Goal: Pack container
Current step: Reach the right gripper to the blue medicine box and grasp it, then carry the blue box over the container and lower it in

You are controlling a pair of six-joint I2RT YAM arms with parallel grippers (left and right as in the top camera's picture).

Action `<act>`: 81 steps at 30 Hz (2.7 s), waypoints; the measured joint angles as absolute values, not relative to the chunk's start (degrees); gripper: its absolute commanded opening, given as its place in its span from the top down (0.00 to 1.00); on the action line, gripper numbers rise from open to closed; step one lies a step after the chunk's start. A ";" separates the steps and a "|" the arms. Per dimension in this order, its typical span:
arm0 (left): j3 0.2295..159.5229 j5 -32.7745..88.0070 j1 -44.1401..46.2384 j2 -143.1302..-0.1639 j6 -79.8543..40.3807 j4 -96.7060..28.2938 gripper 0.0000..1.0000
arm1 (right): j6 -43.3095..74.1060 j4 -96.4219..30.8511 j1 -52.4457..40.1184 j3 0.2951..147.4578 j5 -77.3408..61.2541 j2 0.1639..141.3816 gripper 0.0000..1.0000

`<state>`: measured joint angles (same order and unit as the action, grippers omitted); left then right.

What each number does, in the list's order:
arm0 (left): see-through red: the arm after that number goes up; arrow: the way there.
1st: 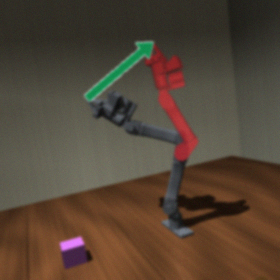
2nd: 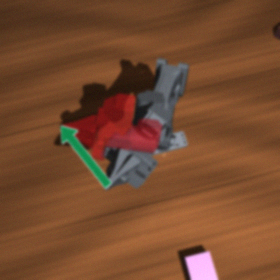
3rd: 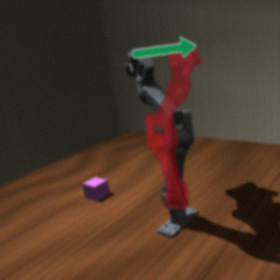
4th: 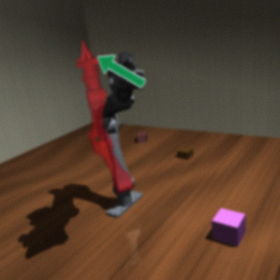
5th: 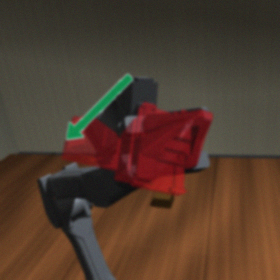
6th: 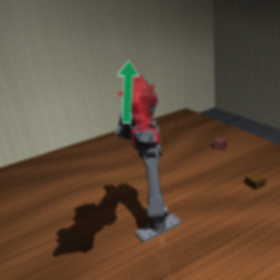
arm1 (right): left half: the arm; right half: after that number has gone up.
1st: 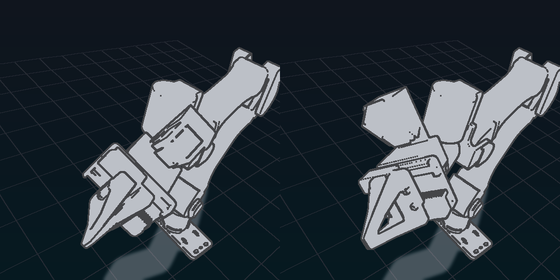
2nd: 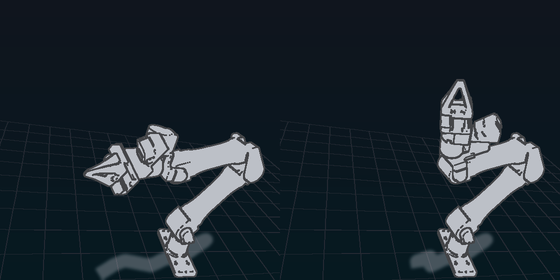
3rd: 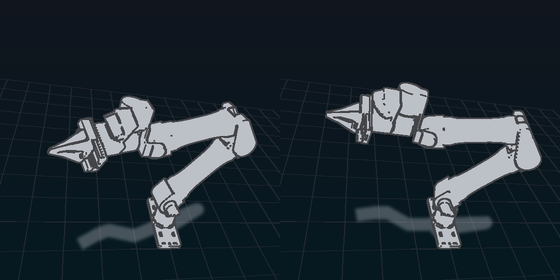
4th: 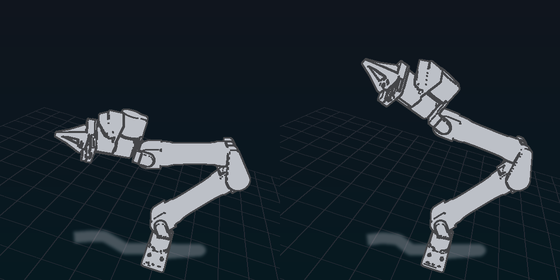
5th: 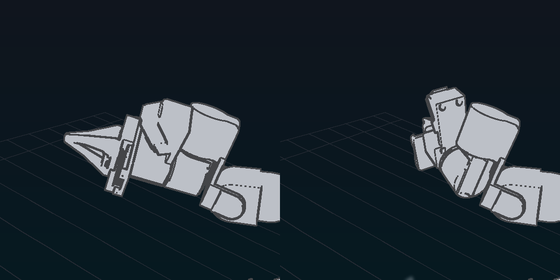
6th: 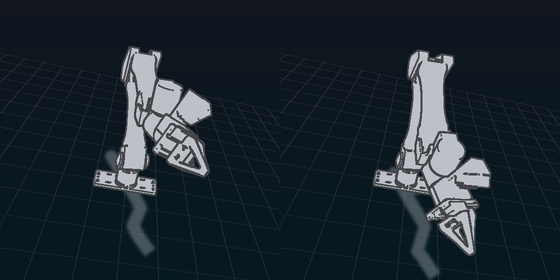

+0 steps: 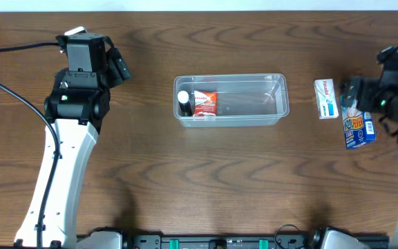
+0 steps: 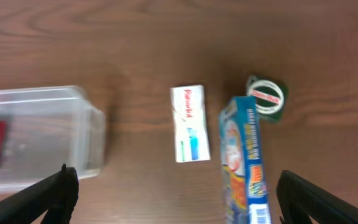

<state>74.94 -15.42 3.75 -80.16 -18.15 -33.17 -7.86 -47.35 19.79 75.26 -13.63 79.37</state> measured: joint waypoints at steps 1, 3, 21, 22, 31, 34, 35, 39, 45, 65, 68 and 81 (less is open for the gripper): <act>74.94 -15.42 3.75 -80.16 -18.15 -33.19 0.02 | -7.99 -46.89 20.45 75.46 -13.65 80.71 0.01; 74.94 -15.42 3.75 -80.16 -18.15 -33.19 0.02 | -8.80 -47.16 21.56 75.59 -13.23 82.87 0.01; 74.94 -15.42 3.75 -80.16 -18.15 -33.19 0.02 | -19.40 -51.59 25.61 75.59 -5.04 91.31 0.12; 74.94 -15.42 3.75 -80.16 -18.15 -33.19 0.02 | -19.55 -51.57 25.61 75.59 -5.06 92.18 0.12; 74.94 -15.42 3.75 -80.16 -18.15 -33.19 0.02 | -22.04 -51.57 25.61 75.59 -6.07 101.16 0.29; 74.94 -15.42 3.75 -80.16 -18.15 -33.19 0.02 | -22.65 -51.57 25.61 75.59 -5.93 103.39 0.42; 74.94 -15.42 3.75 -80.16 -18.15 -33.19 0.02 | -22.90 -51.57 25.61 75.59 -5.93 103.81 0.48; 74.94 -15.42 3.75 -80.16 -18.17 -33.19 0.02 | -22.98 -51.37 25.61 75.59 -5.85 104.27 0.55; 74.94 -15.42 3.75 -80.16 -18.15 -33.19 0.02 | -23.18 -50.68 25.61 75.59 -5.82 104.27 0.64; 74.94 -15.42 3.75 -80.16 -18.15 -33.19 0.02 | -21.96 -56.73 25.47 83.09 -5.91 104.31 0.88; 74.94 -15.42 3.75 -80.16 -18.15 -33.19 0.02 | -21.91 -58.89 24.69 87.20 -6.96 104.31 0.91; 74.94 -15.42 3.75 -80.16 -18.15 -33.19 0.02 | -27.68 -60.90 5.52 102.02 -10.66 104.31 0.87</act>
